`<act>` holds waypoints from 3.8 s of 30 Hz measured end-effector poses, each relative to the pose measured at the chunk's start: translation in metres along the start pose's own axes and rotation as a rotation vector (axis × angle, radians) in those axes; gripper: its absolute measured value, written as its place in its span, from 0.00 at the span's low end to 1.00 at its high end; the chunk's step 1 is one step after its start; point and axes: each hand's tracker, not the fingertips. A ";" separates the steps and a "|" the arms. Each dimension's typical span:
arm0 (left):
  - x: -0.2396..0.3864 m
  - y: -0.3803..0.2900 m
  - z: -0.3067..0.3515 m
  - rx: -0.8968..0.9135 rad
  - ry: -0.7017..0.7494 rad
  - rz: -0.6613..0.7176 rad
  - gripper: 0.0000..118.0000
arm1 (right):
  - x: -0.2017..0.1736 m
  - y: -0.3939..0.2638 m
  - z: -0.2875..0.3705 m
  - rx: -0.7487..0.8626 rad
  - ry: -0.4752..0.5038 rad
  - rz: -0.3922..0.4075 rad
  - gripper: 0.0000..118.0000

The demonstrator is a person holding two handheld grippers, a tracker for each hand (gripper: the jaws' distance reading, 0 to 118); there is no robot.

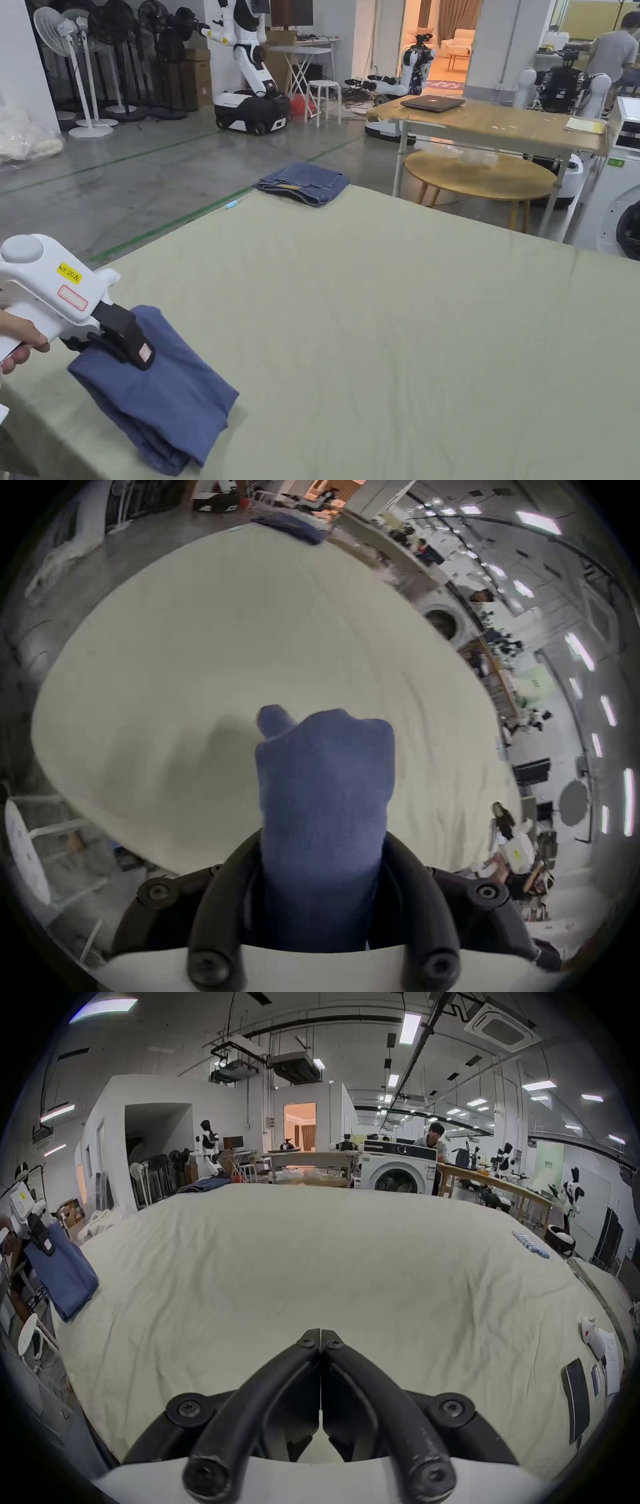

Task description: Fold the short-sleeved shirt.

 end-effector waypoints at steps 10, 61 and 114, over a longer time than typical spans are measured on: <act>0.000 -0.012 -0.064 -0.084 0.254 0.033 0.23 | -0.008 -0.002 -0.004 -0.025 -0.005 0.023 0.00; 0.390 -0.175 -0.181 1.042 0.079 -0.506 0.05 | 0.063 0.048 0.040 0.321 -0.185 -0.123 0.00; 0.376 -0.174 -0.162 1.154 0.015 -0.395 0.74 | 0.054 0.061 0.036 0.320 -0.173 -0.190 0.82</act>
